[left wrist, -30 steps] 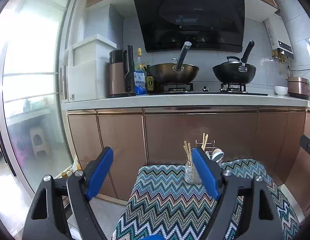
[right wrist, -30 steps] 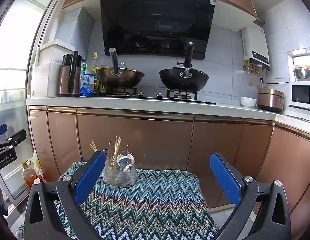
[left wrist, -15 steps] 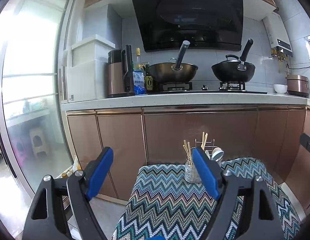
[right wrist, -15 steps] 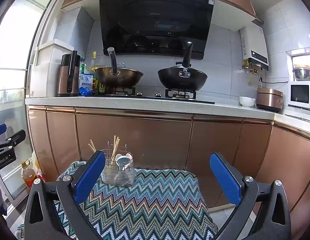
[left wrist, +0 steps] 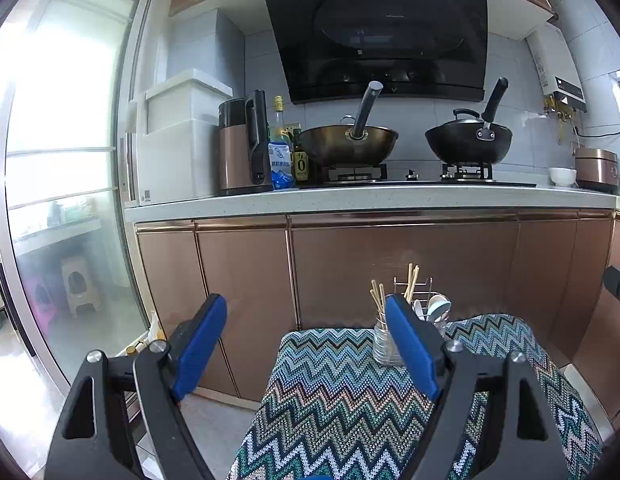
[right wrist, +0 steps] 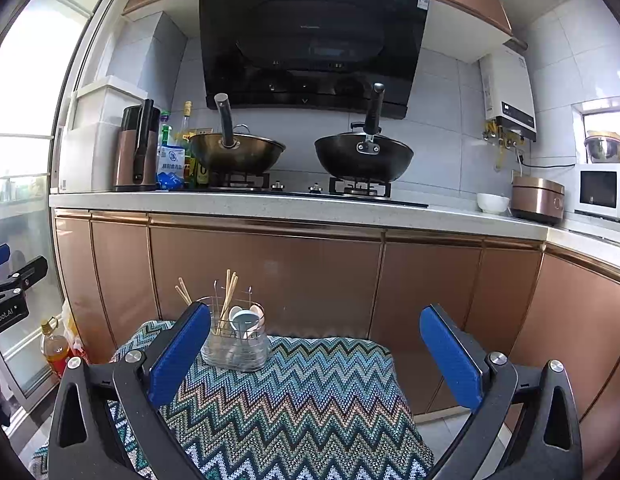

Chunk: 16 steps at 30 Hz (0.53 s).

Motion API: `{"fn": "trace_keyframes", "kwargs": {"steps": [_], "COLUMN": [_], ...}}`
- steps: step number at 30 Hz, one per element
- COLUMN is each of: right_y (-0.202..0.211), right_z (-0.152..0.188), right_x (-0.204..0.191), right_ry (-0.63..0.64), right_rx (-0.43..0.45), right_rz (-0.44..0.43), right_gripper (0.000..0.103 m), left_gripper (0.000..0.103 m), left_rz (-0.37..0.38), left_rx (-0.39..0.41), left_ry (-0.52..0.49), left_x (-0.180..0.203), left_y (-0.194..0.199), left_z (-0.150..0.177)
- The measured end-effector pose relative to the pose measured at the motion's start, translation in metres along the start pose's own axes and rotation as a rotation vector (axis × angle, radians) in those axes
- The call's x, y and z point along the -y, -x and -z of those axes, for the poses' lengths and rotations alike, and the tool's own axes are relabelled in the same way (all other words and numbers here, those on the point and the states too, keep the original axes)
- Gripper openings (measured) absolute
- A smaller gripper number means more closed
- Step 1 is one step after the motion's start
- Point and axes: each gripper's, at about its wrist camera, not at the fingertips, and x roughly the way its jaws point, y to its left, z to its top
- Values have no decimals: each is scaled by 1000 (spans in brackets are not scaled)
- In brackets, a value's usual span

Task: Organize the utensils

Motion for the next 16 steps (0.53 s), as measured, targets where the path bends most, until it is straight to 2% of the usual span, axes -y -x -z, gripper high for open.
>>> {"fn": "trace_keyframes", "kwargs": {"steps": [16], "right_y": [1], "right_z": [-1], "right_x": [2], "right_ry": [-2], "right_rx": [3], "right_rz": [-1], "right_gripper": [103], "left_gripper": [81], "left_rz": [9], "left_rx": [-14], "left_ry": [5], "left_x": [-1], "left_y": [2], "left_z": [-2]}}
